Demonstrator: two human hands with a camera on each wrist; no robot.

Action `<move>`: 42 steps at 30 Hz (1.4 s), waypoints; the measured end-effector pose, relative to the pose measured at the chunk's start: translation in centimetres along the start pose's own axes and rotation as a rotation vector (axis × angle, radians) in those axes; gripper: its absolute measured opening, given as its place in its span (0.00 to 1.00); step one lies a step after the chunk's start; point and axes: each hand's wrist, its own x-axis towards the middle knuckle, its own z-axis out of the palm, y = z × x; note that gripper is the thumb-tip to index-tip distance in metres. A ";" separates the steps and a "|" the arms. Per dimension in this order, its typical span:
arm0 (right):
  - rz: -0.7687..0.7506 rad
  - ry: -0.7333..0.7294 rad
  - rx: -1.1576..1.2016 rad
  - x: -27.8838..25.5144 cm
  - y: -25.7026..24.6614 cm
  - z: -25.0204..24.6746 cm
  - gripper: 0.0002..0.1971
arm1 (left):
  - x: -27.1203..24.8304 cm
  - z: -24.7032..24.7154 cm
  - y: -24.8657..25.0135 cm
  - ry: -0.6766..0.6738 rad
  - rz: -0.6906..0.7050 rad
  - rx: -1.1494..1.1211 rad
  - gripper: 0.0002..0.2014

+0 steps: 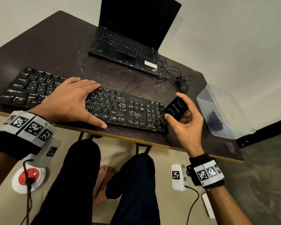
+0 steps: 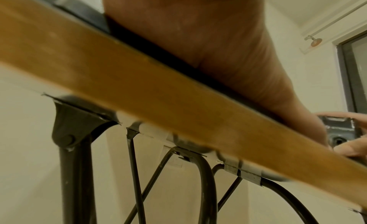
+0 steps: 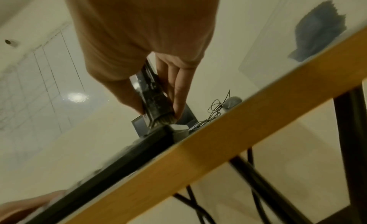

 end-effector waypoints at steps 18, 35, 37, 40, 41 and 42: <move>-0.101 -0.231 0.042 0.4 0.0 -0.1 0.35 | -0.3 -0.4 0.4 -0.005 -0.005 -0.019 0.79; -0.092 -0.198 0.052 0.6 -1.0 0.5 0.36 | -0.1 -0.1 0.2 -0.002 -0.003 0.007 0.79; -0.124 -0.259 0.045 0.4 -1.0 0.6 0.34 | -0.1 -0.1 0.2 0.008 0.001 0.009 0.80; -0.076 -0.162 0.034 0.3 -0.6 0.7 0.35 | -0.1 -0.3 0.2 0.001 -0.008 -0.003 0.79; -0.069 -0.140 0.036 0.0 -0.8 0.8 0.35 | -0.1 -0.3 0.2 -0.003 -0.006 0.000 0.80; -0.090 -0.151 0.031 -0.3 -1.1 0.9 0.34 | -0.2 -0.3 0.2 0.000 -0.003 0.004 0.80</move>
